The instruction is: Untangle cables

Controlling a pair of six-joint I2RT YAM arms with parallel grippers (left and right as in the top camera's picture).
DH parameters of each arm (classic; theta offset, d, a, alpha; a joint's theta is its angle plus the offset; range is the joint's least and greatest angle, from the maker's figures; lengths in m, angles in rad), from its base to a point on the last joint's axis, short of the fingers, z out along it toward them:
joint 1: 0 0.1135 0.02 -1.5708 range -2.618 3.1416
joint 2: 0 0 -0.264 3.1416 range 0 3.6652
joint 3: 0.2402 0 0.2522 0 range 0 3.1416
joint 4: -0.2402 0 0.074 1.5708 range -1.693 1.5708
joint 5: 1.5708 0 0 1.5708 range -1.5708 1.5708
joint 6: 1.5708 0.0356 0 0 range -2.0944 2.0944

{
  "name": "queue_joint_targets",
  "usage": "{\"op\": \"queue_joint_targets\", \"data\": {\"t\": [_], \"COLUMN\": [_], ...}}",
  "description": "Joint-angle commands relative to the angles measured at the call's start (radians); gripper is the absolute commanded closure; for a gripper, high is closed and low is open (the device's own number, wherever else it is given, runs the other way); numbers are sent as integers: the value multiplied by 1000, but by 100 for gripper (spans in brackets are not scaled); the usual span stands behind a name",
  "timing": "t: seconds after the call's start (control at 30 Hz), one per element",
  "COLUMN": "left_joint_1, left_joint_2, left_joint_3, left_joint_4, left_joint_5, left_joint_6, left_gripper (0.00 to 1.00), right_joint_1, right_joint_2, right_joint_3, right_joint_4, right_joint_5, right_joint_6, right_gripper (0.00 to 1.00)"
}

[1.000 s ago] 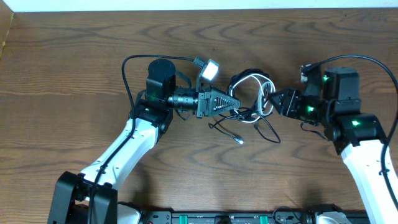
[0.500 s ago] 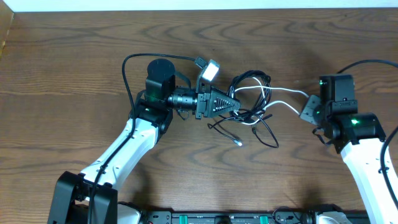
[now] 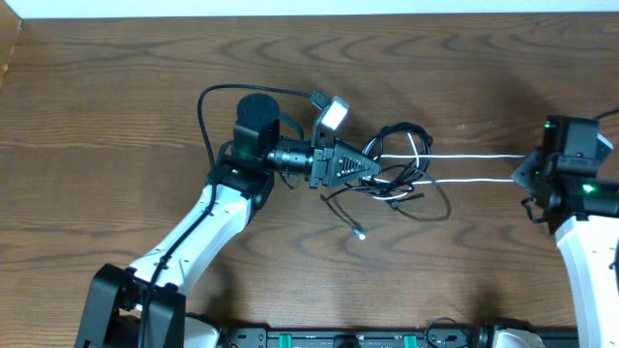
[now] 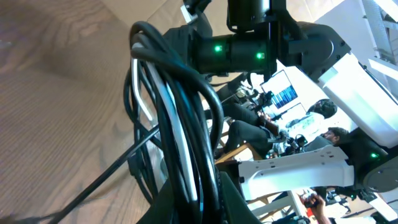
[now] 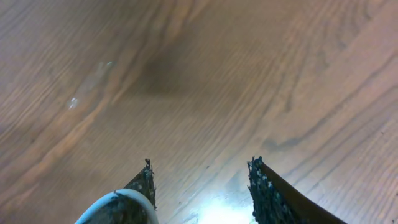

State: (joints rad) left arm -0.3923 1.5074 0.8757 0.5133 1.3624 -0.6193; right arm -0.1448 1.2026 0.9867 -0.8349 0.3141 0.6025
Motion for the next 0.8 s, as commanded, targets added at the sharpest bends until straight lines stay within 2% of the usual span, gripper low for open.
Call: {"op": "queue_joint_targets", "data": {"t": [0.0, 0.13, 0.3, 0.6, 0.77], "left_joint_1": [32, 32, 32, 32, 32], "left_joint_2": [-11, -11, -11, -11, -11], "left_joint_3": [5, 5, 5, 5, 5], "left_joint_4": [13, 13, 13, 13, 13], "left_joint_5": [44, 44, 44, 43, 43], "left_joint_6": [25, 25, 25, 40, 40], "left_gripper": [92, 92, 92, 92, 92], "right_joint_1": [-115, -171, -247, -346, -346], "right_joint_2": [-2, -7, -21, -67, -68], "right_joint_3": [1, 1, 11, 24, 24], "right_joint_4": [3, 6, 5, 35, 35], "right_joint_5": [195, 192, 192, 85, -73], "right_joint_6": [68, 79, 137, 181, 122], "right_gripper": [53, 49, 37, 37, 34]}}
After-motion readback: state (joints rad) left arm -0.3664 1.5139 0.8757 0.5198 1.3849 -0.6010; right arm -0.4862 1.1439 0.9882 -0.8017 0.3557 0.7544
